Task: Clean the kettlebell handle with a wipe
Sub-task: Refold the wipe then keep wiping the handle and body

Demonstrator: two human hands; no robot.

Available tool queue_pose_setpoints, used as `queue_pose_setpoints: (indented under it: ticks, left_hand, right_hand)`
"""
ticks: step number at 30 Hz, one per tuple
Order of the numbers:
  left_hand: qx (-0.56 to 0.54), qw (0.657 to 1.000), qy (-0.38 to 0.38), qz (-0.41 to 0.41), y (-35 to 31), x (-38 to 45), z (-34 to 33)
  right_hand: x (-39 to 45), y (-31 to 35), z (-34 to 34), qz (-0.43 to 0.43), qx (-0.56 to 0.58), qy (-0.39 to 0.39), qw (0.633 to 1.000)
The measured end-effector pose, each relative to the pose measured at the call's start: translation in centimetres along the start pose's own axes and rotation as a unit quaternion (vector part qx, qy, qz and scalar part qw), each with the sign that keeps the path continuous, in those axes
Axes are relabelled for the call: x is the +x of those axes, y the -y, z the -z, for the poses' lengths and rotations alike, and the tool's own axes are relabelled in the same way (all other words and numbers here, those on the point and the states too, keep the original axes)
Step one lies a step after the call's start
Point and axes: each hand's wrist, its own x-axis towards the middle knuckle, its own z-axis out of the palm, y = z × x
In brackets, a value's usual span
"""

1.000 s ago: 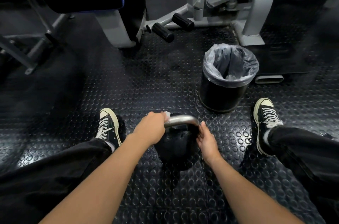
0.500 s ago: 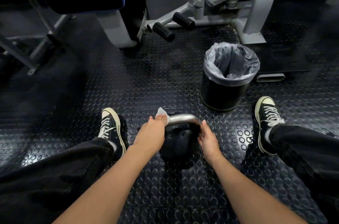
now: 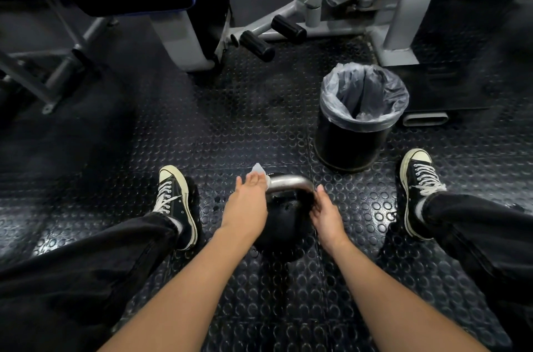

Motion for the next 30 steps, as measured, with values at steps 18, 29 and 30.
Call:
queue_pose_setpoints:
  ticks: [18, 29, 30]
  left_hand:
    - [0.071, 0.996, -0.010, -0.047, 0.1, -0.4, 1.4]
    - [0.055, 0.998, -0.008, -0.031, 0.6, -0.7, 0.3]
    - [0.055, 0.997, -0.012, -0.049, 0.1, -0.9, 0.2]
  right_hand:
    - [0.0, 0.2, -0.2, -0.002, -0.004, -0.006, 1.000]
    - [-0.1, 0.0, -0.2, 0.006, -0.032, -0.008, 0.999]
    - [-0.2, 0.2, -0.3, 0.002, -0.026, -0.007, 1.000]
